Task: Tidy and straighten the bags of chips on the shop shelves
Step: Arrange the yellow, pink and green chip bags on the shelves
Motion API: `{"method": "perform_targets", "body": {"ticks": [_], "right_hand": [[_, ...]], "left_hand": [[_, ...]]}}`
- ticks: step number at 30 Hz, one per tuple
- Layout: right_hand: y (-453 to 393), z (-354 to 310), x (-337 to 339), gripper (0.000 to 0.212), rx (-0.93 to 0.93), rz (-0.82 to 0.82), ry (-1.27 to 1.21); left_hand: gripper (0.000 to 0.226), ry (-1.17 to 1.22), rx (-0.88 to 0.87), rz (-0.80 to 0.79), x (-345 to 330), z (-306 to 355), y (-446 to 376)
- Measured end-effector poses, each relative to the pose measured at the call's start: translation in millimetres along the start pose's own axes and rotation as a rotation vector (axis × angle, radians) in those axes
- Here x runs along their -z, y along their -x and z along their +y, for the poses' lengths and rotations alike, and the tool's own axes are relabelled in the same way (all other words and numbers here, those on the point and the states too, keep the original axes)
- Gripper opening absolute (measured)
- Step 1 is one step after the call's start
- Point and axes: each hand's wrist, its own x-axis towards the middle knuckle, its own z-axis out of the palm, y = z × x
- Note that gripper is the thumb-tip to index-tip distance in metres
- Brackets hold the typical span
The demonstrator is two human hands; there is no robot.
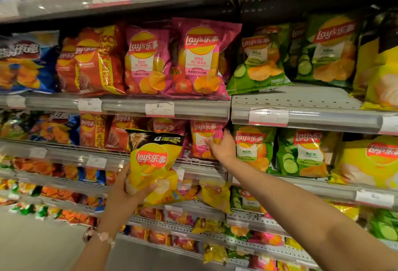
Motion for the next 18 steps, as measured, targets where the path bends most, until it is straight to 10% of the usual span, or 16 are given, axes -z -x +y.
{"method": "perform_targets", "body": {"ticks": [14,18], "right_hand": [[-6,-1,1,0.088,-0.131,-0.302,0.047],[37,1,17,0.062,-0.037,-0.201,-0.114]], "left_hand": [[0.083,0.027,-0.077,-0.072,-34,18,1],[0.083,0.077,-0.08,-0.173,-51,21,7]]}}
